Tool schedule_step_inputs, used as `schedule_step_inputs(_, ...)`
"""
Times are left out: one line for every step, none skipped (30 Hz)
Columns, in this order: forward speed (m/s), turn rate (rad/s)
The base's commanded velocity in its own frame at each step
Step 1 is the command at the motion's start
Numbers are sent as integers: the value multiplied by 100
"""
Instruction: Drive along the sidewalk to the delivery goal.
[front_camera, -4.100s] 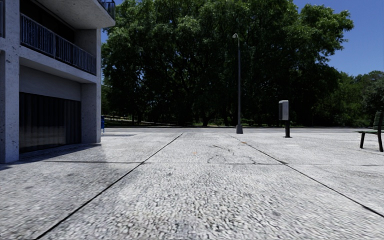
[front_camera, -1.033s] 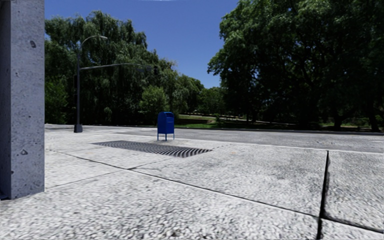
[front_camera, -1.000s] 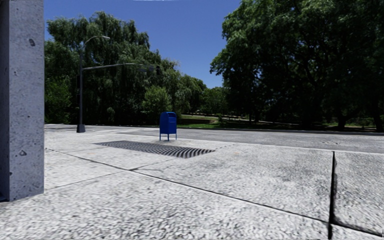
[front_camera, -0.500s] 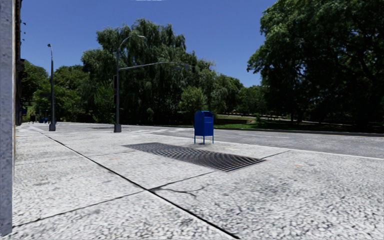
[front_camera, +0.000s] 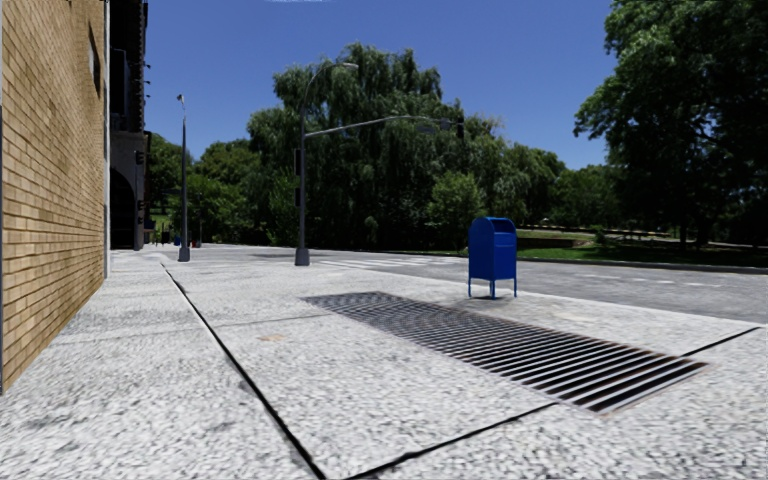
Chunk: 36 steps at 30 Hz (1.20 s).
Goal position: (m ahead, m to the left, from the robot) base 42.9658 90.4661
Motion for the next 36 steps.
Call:
schedule_step_inputs(200,48)
schedule_step_inputs(200,48)
schedule_step_inputs(200,48)
schedule_step_inputs(200,48)
schedule_step_inputs(200,48)
schedule_step_inputs(200,48)
schedule_step_inputs(200,48)
schedule_step_inputs(200,48)
schedule_step_inputs(200,48)
schedule_step_inputs(200,48)
schedule_step_inputs(200,48)
schedule_step_inputs(200,48)
schedule_step_inputs(200,48)
schedule_step_inputs(200,48)
schedule_step_inputs(200,48)
schedule_step_inputs(200,48)
schedule_step_inputs(200,48)
schedule_step_inputs(200,48)
schedule_step_inputs(200,48)
schedule_step_inputs(200,48)
schedule_step_inputs(200,48)
schedule_step_inputs(200,48)
schedule_step_inputs(200,48)
schedule_step_inputs(200,48)
schedule_step_inputs(200,48)
schedule_step_inputs(200,48)
schedule_step_inputs(200,48)
schedule_step_inputs(200,48)
schedule_step_inputs(200,48)
schedule_step_inputs(200,48)
schedule_step_inputs(200,48)
schedule_step_inputs(200,48)
schedule_step_inputs(200,48)
schedule_step_inputs(200,48)
schedule_step_inputs(200,48)
schedule_step_inputs(200,48)
